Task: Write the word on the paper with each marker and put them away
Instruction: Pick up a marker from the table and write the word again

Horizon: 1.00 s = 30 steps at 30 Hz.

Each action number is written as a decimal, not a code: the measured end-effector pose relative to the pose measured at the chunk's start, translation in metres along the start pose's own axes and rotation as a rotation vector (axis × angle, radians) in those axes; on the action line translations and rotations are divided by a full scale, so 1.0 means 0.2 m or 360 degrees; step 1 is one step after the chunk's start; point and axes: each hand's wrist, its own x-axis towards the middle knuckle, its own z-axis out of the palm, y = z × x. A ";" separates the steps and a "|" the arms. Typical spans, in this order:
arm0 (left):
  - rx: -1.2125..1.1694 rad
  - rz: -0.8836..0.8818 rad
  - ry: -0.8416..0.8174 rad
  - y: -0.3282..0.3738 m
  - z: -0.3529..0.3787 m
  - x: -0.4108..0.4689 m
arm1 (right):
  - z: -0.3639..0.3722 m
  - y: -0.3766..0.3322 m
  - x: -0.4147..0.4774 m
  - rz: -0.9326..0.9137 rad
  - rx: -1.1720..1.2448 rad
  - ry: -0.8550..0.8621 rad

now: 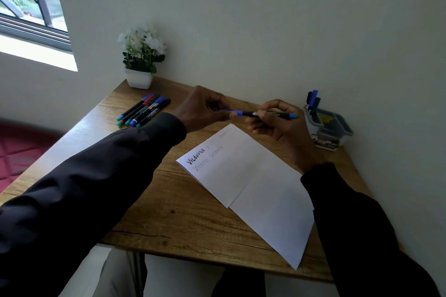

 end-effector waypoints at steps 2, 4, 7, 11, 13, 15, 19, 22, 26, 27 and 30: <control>-0.0009 0.0009 -0.0022 0.02 0.00 -0.01 | 0.02 0.02 0.00 -0.0055 -0.0037 0.0023; -0.0047 -0.0004 0.0009 0.03 0.00 -0.02 | 0.03 0.05 0.00 -0.0091 0.0010 0.0038; -0.0041 0.0001 0.0065 0.01 0.00 -0.04 | 0.06 0.11 -0.02 -0.0049 0.0101 0.0071; 0.0018 0.0038 0.0119 -0.02 0.03 -0.08 | 0.11 0.18 -0.05 -0.0026 0.0230 0.0120; 0.0001 0.0079 0.0109 -0.01 0.05 -0.09 | 0.11 0.20 -0.06 -0.0022 0.0238 0.0121; -0.0043 0.0074 0.0099 -0.02 0.06 -0.10 | 0.09 0.19 -0.07 -0.0005 0.0202 0.0075; -0.0351 -0.0189 0.0087 -0.03 0.06 -0.09 | 0.00 0.13 -0.07 0.0114 0.0120 -0.0026; -0.0454 -0.0233 0.0141 -0.02 0.07 -0.04 | -0.05 0.12 -0.05 0.0150 -0.0315 0.0031; -0.0450 -0.0187 0.0210 0.02 0.12 0.04 | -0.04 0.12 -0.04 0.0076 -0.0759 0.0140; -0.0472 -0.0168 0.0195 0.03 0.13 0.05 | -0.05 0.12 -0.03 0.0055 -0.0812 0.0168; -0.0493 -0.0190 0.0180 0.02 0.16 0.08 | -0.10 0.16 0.00 0.0019 -0.0965 0.0331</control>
